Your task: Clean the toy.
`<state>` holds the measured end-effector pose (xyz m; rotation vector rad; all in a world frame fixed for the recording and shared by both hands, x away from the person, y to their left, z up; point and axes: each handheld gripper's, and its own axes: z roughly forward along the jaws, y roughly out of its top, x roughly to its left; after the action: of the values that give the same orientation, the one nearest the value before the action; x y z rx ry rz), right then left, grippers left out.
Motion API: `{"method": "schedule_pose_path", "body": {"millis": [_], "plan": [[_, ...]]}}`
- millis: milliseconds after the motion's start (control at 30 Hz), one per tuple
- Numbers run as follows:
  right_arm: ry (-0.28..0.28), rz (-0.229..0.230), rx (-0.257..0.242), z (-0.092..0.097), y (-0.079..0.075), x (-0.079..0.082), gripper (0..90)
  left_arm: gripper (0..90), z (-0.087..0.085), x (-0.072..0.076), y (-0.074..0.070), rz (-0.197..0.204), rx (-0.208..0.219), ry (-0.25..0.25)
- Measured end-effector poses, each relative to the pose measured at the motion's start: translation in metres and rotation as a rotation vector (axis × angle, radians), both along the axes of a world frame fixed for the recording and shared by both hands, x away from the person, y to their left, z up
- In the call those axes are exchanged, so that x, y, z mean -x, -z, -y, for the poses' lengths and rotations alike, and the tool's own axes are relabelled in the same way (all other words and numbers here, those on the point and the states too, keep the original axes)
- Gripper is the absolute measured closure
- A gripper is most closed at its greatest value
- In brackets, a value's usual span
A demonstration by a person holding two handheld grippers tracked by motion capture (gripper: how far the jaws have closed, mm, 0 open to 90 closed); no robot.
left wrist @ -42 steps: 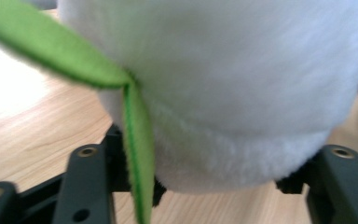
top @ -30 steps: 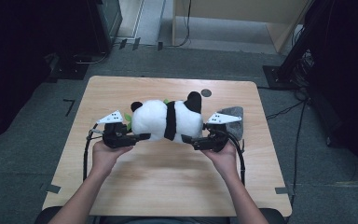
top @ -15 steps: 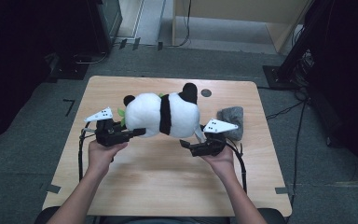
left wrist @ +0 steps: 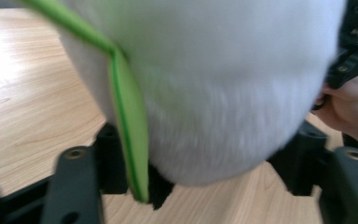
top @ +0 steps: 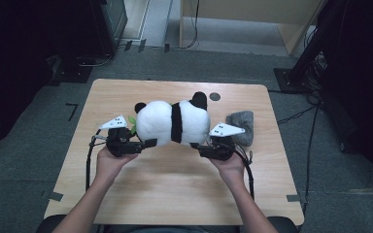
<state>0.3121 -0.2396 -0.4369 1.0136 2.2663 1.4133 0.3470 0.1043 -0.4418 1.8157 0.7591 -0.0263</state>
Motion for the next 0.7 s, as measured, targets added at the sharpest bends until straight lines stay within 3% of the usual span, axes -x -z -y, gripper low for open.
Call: {"method": "schedule_pose_path", "body": {"millis": [67,200,300,400,433,533,633,700], "plan": [[0.0,-0.029,-0.013,0.001,0.0,-0.001,51.0,28.3,-0.001,-0.001,0.001,0.002,-0.01,-0.003],[0.011,-0.036,-0.006,0.004,-0.004,-0.001,53.4,26.1,-0.003,0.0,0.001,0.044,-0.062,-0.009],[0.007,-0.077,-0.015,0.007,-0.005,-0.003,55.6,26.2,-0.004,0.001,0.002,0.089,-0.101,-0.015],[-0.012,-0.156,-0.033,0.008,-0.005,-0.005,55.6,26.4,-0.006,0.0,0.003,0.069,-0.092,-0.003],[-0.012,-0.173,-0.034,0.008,-0.005,-0.005,55.4,26.5,-0.006,0.0,0.003,0.078,-0.102,-0.004],[-0.008,-0.178,-0.022,0.007,-0.005,-0.004,53.7,26.6,-0.004,0.001,0.005,0.093,-0.135,0.004],[-0.009,-0.19,-0.005,0.007,-0.002,-0.006,50.4,26.5,0.001,0.002,0.01,0.11,-0.213,0.011],[-0.008,-0.22,0.0,0.006,0.002,-0.007,48.2,26.5,0.002,0.002,0.012,0.092,-0.225,0.007]]}}
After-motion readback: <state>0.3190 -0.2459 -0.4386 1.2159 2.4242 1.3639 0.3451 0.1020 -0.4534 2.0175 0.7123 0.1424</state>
